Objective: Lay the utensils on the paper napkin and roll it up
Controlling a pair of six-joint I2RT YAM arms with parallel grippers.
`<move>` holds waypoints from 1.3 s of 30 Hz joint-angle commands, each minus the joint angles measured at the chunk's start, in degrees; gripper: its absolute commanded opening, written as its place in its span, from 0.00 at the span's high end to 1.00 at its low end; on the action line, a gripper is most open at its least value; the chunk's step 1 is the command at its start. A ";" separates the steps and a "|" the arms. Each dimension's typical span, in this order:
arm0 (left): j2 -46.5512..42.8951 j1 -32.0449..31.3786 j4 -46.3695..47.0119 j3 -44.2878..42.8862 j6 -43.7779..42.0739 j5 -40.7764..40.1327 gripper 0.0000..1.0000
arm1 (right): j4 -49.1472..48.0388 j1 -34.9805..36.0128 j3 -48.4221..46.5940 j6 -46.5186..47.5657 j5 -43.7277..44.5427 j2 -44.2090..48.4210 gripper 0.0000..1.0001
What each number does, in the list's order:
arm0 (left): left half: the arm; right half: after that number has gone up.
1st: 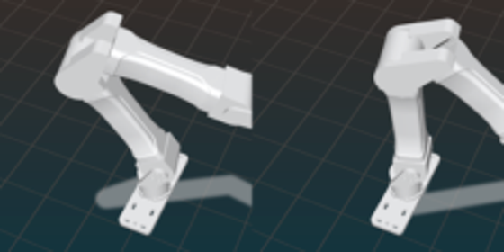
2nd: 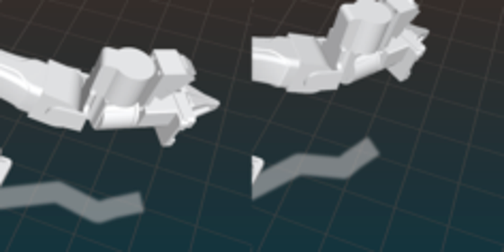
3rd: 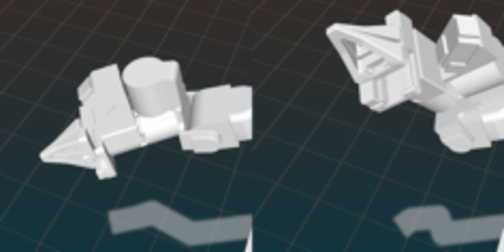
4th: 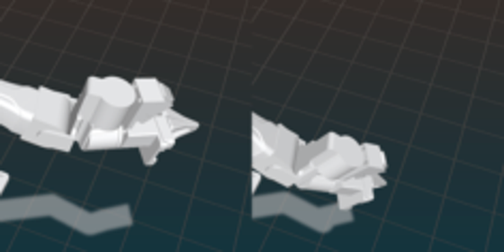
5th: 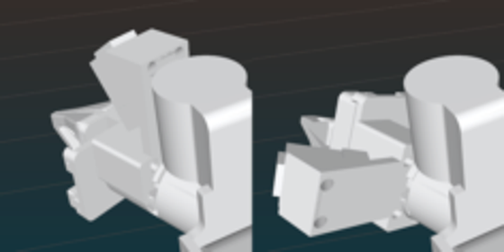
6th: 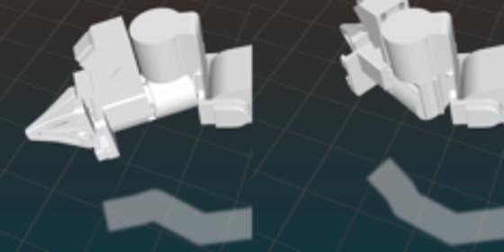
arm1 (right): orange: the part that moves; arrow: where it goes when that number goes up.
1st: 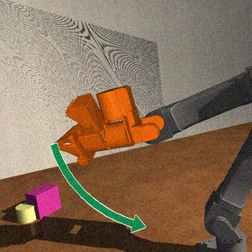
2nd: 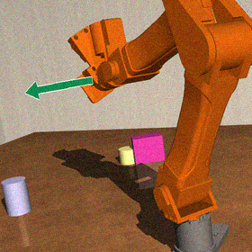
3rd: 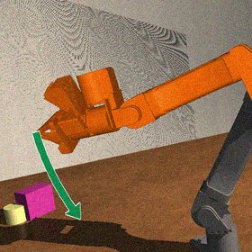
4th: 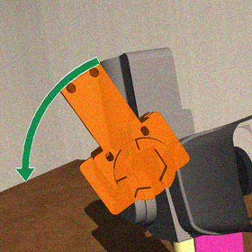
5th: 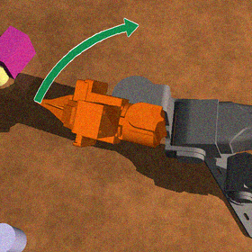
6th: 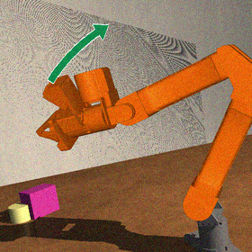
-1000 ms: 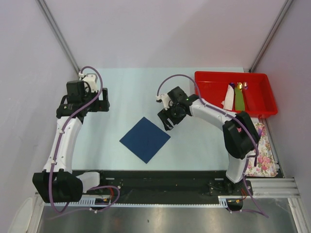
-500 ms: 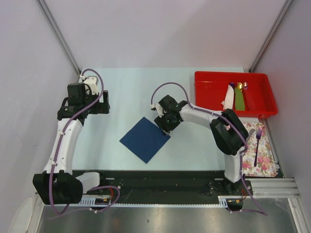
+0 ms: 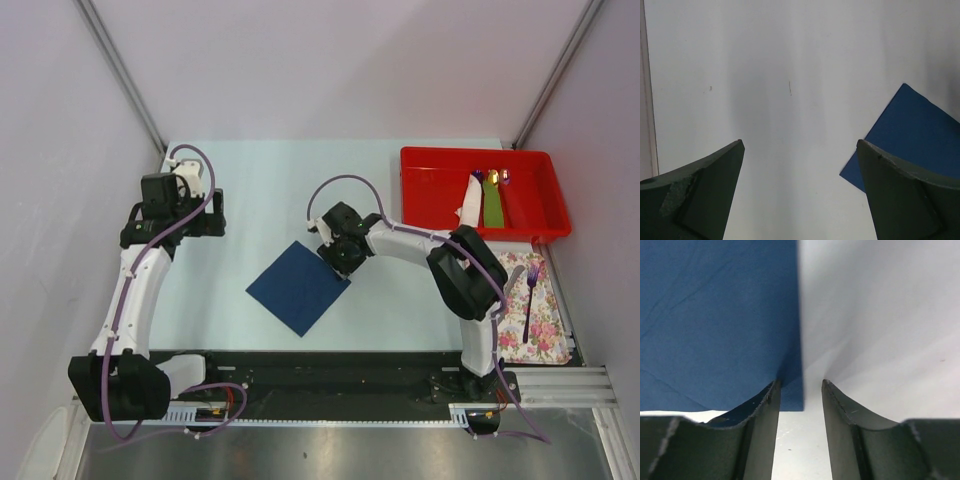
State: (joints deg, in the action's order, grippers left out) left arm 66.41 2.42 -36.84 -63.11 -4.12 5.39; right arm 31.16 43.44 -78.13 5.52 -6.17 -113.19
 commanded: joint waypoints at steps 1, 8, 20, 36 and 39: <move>-0.67 0.05 2.47 0.53 -0.89 -0.91 0.00 | 0.05 3.84 3.68 -1.47 3.61 0.51 0.58; -0.23 0.05 2.65 0.53 -0.89 -0.99 0.00 | 0.22 5.51 4.39 -2.18 6.09 -0.72 0.73; -1.64 0.05 3.97 2.73 -0.36 1.90 0.00 | 1.71 0.34 6.84 -0.07 9.16 4.64 1.00; -4.01 -0.04 7.04 6.77 -0.01 10.34 0.00 | 4.17 -3.54 10.10 10.04 7.67 7.72 0.99; -4.19 -0.04 7.04 7.04 -0.10 11.31 0.00 | 4.53 -4.24 9.75 10.13 7.84 7.81 0.91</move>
State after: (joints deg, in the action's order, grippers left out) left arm 64.23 2.42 -31.73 -56.66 -4.01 14.06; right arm 31.68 40.36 -69.32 13.67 -0.38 -106.59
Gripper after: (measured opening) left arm 0.996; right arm 0.053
